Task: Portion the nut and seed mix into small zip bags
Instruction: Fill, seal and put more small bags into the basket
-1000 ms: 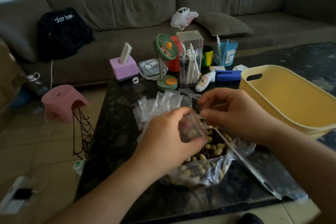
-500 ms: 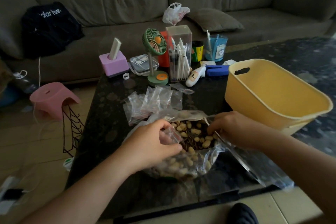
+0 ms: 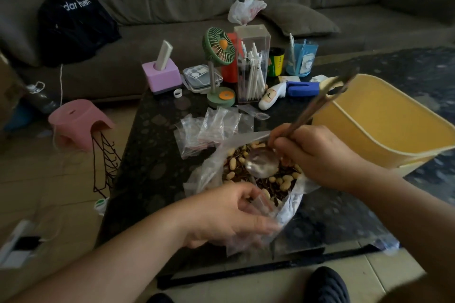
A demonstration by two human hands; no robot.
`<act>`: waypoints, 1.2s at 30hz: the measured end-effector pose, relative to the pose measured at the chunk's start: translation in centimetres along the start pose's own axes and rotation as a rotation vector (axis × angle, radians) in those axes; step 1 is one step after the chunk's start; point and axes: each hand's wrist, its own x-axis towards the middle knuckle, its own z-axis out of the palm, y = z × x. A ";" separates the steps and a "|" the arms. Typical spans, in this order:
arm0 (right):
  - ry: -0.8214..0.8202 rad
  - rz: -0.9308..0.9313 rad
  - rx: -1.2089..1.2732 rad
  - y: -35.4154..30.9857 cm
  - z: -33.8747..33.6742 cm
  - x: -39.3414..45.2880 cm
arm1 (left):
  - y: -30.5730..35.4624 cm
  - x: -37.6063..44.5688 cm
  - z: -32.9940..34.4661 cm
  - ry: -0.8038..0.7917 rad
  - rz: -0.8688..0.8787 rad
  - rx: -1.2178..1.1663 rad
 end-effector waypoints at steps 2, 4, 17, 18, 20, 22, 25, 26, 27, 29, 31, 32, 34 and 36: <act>-0.034 0.034 0.034 -0.6 0.5 0.1 | -0.4 0.1 0.3 -0.077 0.006 -0.063; -0.090 0.065 0.004 -0.8 0.9 0.3 | -0.5 -0.2 0.1 -0.137 0.021 -0.129; -0.317 0.206 -0.105 -1.6 1.6 0.1 | 0.6 0.2 -1.8 0.464 0.269 0.073; -0.326 0.206 -0.109 -1.7 1.7 0.1 | 0.5 0.3 -1.8 0.464 0.262 0.074; -0.362 0.208 -0.127 -1.8 1.8 0.0 | 0.2 0.4 -1.8 0.464 0.251 0.072; -0.395 0.225 -0.142 -1.9 1.8 -0.1 | 0.0 0.5 -1.9 0.468 0.242 0.074; -0.398 0.250 -0.112 -1.8 1.7 -0.1 | -0.3 0.6 -2.0 0.509 0.210 0.061; -0.400 0.259 -0.088 -1.7 1.7 -0.1 | -0.3 0.7 -2.1 0.525 0.191 0.059; -0.403 0.273 -0.055 -1.7 1.7 -0.1 | -0.4 0.8 -2.2 0.537 0.170 0.055; -0.415 0.318 0.040 -1.7 1.7 -0.2 | -0.5 0.9 -2.5 0.530 0.125 0.032; -0.438 0.342 0.089 -1.9 2.1 -0.4 | -0.4 0.9 -2.6 0.508 0.097 0.010; -0.445 0.338 0.088 -2.1 2.4 -0.5 | -0.5 1.0 -2.6 0.501 0.089 0.001; -0.427 0.309 0.055 -2.4 3.1 -0.5 | -0.5 1.1 -2.6 0.493 0.090 -0.023; -0.354 0.269 0.003 -2.6 3.8 -0.2 | -0.5 1.2 -2.4 0.481 0.097 -0.050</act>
